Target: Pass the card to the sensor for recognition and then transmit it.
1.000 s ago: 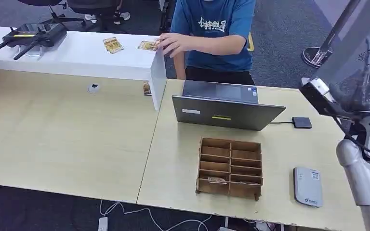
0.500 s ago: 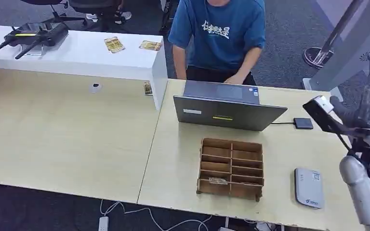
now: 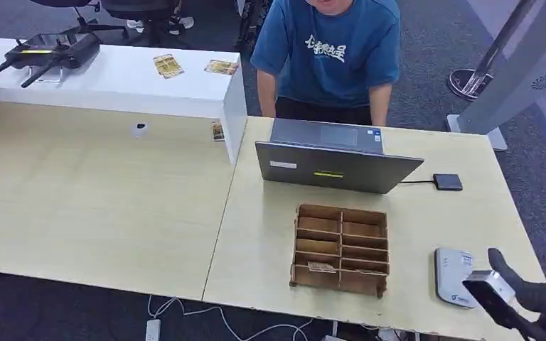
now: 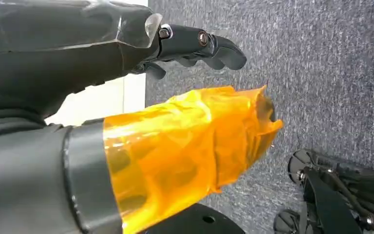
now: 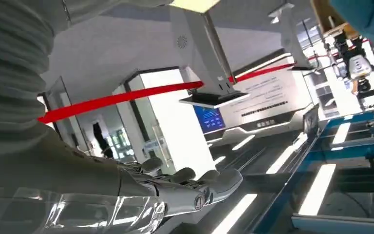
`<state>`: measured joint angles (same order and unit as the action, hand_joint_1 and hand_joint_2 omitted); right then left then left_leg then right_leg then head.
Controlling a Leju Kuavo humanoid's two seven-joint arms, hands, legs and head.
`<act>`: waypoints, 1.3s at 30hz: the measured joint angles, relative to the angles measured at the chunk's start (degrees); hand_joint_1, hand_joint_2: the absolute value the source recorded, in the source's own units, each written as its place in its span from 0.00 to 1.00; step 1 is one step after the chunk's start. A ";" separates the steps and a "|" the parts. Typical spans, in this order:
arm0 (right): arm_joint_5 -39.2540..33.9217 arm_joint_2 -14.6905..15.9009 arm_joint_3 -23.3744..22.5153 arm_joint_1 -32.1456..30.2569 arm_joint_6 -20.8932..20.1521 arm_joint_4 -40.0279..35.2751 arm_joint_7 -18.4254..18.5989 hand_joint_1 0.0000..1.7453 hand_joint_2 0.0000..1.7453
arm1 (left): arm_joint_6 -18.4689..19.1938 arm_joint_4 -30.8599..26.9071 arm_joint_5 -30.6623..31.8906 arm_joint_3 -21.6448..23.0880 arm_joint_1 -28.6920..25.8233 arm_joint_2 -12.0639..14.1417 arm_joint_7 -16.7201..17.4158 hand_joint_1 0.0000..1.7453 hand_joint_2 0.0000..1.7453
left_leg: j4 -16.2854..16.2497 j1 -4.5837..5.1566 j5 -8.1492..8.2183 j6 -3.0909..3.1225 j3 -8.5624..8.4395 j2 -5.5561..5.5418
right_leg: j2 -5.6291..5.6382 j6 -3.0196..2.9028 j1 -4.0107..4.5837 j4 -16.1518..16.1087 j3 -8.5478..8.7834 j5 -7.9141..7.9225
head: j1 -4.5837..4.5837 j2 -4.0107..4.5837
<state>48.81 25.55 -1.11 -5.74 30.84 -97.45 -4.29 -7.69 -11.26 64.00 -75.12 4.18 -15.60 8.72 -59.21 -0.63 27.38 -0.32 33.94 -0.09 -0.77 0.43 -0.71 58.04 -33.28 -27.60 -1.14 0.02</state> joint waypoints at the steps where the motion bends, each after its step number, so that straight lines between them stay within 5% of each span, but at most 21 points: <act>1: 0.04 -0.09 -0.20 -1.59 0.02 -0.73 -0.11 0.00 1.00 | -0.02 0.00 -0.02 -0.22 0.02 -0.02 0.00 0.00 0.00 | 0.00 0.00 0.01 -0.01 -0.01 0.04 | 0.04 0.00 0.00 0.01 0.00 0.00 | 0.00 0.00; 9: 2.45 -0.70 -0.33 -8.93 0.46 -7.14 0.15 0.00 1.00 | -0.04 0.00 -1.23 -0.90 0.05 -0.07 -0.48 0.00 0.00 | 0.00 0.00 0.00 -0.01 -0.08 0.10 | 0.06 -0.01 -0.01 0.01 0.02 0.00 | 0.04 0.00; 20: 15.46 -2.53 5.41 -19.76 8.48 -14.28 5.61 0.00 1.00 | -0.24 0.00 -2.56 -2.23 0.07 -0.31 -0.92 0.00 0.00 | 0.02 -0.01 0.07 -0.06 -0.11 0.15 | 0.14 -0.07 0.00 0.01 0.00 -0.07 | 0.02 0.00; 28: 21.83 -5.40 14.16 -19.93 8.63 -14.23 10.25 0.00 1.00 | -0.17 0.00 -2.60 -2.54 0.09 -0.37 -0.92 0.00 0.00 | 0.03 -0.02 0.06 -0.07 -0.14 0.16 | 0.15 -0.08 0.01 0.04 0.04 -0.06 | 0.02 0.00; 39: 16.63 -9.66 22.40 -15.57 8.63 -10.02 7.06 0.00 1.00 | -0.20 0.00 -2.27 -2.54 0.17 -0.37 -0.92 0.00 0.00 | 0.03 -0.01 0.05 -0.08 -0.16 0.20 | 0.18 -0.08 0.01 0.04 0.06 -0.06 | 0.02 0.00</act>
<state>65.44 15.89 21.29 -21.31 39.47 -107.47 2.78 -7.89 -11.26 61.72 -77.66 4.36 -15.98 7.80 -59.18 -0.64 27.43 -0.40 33.78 0.11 -0.59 0.35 -0.70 58.08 -33.22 -27.66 -1.11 0.02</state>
